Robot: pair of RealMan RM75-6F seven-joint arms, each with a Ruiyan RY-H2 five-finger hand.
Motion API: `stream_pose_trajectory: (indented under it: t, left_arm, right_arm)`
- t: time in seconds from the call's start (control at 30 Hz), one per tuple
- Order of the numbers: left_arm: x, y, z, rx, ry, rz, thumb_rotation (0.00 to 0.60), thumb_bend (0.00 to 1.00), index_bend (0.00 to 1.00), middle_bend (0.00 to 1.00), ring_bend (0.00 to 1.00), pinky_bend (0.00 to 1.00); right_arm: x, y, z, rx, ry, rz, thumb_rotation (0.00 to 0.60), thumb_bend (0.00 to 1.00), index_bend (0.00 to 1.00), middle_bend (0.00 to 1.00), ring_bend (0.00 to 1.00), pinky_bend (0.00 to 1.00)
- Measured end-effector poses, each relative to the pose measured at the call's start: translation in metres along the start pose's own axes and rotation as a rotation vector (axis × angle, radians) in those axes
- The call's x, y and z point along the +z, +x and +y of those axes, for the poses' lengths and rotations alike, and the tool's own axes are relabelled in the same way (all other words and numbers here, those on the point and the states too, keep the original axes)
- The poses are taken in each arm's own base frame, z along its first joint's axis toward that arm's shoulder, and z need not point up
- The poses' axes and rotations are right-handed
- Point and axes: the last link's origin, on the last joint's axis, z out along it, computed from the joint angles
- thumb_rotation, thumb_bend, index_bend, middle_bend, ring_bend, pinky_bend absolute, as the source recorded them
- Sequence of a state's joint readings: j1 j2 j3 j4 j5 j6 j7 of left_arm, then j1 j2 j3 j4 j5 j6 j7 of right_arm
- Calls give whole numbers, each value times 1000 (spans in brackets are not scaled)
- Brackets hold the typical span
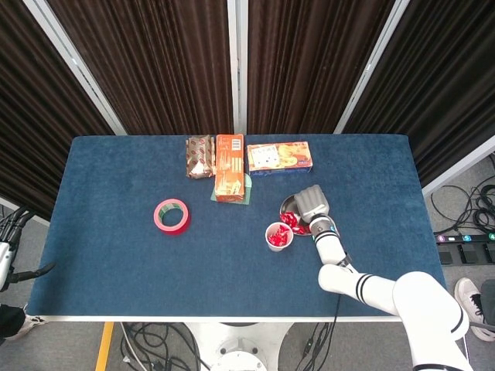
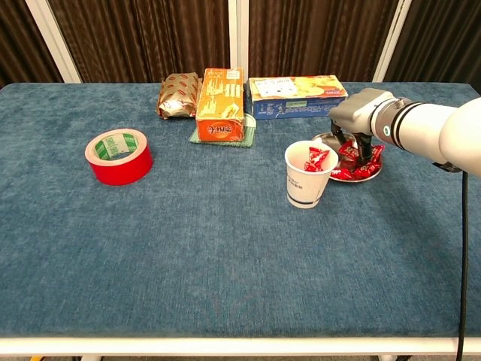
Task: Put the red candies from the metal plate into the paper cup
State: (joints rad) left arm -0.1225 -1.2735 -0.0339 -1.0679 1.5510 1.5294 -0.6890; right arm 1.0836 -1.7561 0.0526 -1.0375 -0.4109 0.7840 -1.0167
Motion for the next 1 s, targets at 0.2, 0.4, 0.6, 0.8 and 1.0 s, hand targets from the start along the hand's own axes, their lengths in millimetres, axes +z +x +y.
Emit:
stream_pose_trajectory:
  t: [0.2,0.4,0.6,0.8,1.0]
  left_arm:
    - [0,0,0,-5,0,0,600,117,127,100,34,98]
    - [-1,0,0,-8,-2,1,600,117,127,100,34,98]
    - [0,1,2,-4,-7,4,600,117,127,100,34,98]
    - [0,0,3,0,-7,3,600,117,127,100,34,99]
    - [0,-1,6,3,-13,2,600,117,127,100,34,98]
  right_arm:
    - [0,1,0,3,1,9,600,223,616,1000,1000,1000]
    - [-1,1,0,10,3,19,600,254,673,1000,1000,1000]
    - [-5,10,1,23,10,54,600,270,695,1000,1000,1000]
    - [-17,28,4,32,28,113,600,270,697,1000,1000,1000]
    - [-45,52,3,45,86,183,600,269,698,1000,1000,1000]
